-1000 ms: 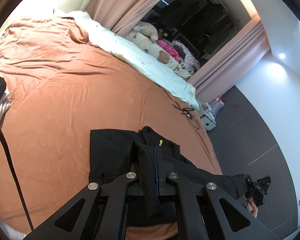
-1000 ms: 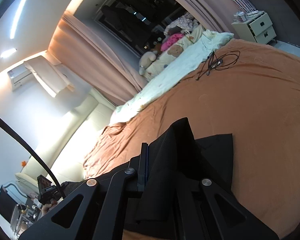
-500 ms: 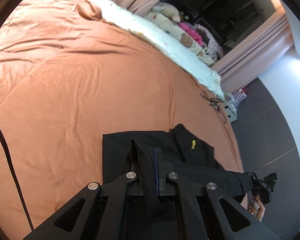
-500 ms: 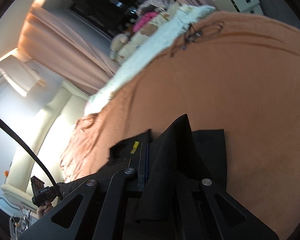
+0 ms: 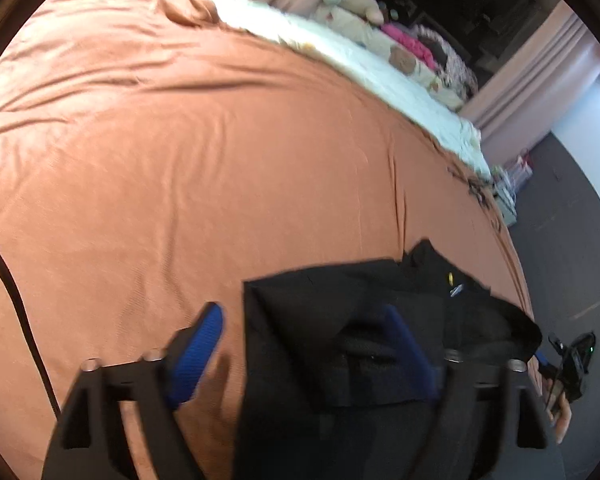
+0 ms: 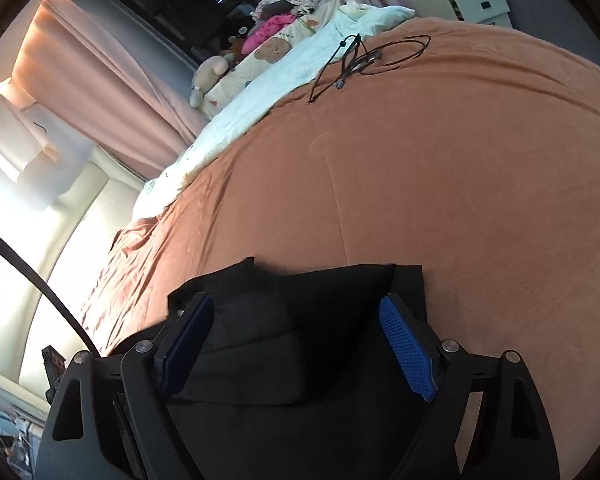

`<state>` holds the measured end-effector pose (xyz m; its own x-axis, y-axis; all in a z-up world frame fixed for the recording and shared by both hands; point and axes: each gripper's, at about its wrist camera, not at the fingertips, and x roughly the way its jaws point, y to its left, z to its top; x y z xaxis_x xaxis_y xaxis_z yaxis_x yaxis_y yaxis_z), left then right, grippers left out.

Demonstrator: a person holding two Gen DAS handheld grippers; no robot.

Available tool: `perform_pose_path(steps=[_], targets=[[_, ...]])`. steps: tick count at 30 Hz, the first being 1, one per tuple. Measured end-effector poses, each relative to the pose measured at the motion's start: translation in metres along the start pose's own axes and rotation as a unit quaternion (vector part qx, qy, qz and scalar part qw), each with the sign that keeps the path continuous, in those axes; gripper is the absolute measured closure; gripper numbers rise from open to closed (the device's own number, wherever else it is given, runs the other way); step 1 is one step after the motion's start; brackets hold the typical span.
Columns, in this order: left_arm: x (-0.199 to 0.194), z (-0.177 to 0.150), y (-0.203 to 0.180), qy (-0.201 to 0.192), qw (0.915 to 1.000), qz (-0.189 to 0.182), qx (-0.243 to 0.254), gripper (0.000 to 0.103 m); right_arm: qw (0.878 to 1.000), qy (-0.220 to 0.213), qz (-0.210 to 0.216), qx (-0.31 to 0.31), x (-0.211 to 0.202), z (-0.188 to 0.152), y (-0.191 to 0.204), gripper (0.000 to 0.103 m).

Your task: Fold large clothes

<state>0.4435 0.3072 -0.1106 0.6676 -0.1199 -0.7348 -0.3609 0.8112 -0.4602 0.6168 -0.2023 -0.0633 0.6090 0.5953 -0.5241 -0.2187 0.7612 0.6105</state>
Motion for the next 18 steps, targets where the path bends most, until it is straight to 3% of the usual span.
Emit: perform_pose_path(steps=[3, 8, 18], targets=[[-0.011, -0.001, 0.009, -0.001, 1.0, 0.0, -0.009, 0.016, 0.999, -0.002, -0.03, -0.013, -0.011, -0.001, 0.006, 0.019], [-0.015, -0.009, 0.012, 0.01, 0.9994, 0.031, 0.014, 0.016, 0.996, 0.005, -0.078, -0.031, -0.027, -0.01, 0.007, 0.019], [0.043, -0.009, -0.001, 0.074, 0.9908, 0.073, 0.086, 0.02, 0.974, 0.119, -0.166, -0.095, 0.031, 0.0, 0.04, 0.019]])
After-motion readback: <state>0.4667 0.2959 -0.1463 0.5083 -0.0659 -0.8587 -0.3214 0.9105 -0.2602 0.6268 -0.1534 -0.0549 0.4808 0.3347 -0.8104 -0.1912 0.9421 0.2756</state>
